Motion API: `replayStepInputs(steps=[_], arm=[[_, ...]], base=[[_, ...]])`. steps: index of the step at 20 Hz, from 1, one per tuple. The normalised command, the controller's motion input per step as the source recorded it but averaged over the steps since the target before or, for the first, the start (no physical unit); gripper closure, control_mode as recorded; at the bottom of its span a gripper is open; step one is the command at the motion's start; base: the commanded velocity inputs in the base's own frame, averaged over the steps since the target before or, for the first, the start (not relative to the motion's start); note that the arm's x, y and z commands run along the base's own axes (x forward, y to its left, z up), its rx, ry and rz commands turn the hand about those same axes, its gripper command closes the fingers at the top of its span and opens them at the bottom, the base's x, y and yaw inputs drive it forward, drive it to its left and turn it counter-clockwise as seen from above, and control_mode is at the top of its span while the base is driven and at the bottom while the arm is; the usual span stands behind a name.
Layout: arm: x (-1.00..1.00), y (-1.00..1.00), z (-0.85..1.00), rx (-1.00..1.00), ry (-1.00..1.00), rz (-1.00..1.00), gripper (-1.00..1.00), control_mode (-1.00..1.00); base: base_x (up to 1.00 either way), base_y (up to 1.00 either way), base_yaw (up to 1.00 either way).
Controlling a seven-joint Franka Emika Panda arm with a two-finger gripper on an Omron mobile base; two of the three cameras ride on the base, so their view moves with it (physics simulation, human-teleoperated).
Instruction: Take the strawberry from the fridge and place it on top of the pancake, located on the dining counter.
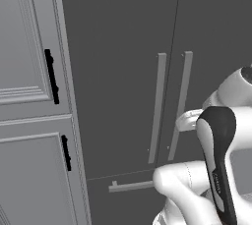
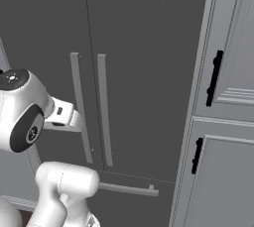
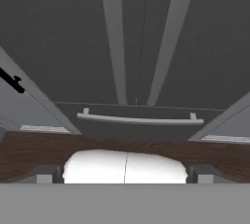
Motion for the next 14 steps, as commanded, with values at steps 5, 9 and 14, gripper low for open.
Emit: replayStepInputs(steps=[5, 9, 14], arm=[[0.0, 0.0, 0.09, 0.0, -0.02, 0.0, -1.0, 1.0], [0.0, 0.0, 0.0, 0.0, 0.0, 0.0, -1.0, 1.0], [0.0, 0.0, 0.0, 0.0, 0.0, 0.0, -1.0, 1.0]], base=[[-0.28, 0.0, 0.0], [-0.72, -0.2, 0.0], [-0.65, -0.13, 0.0]])
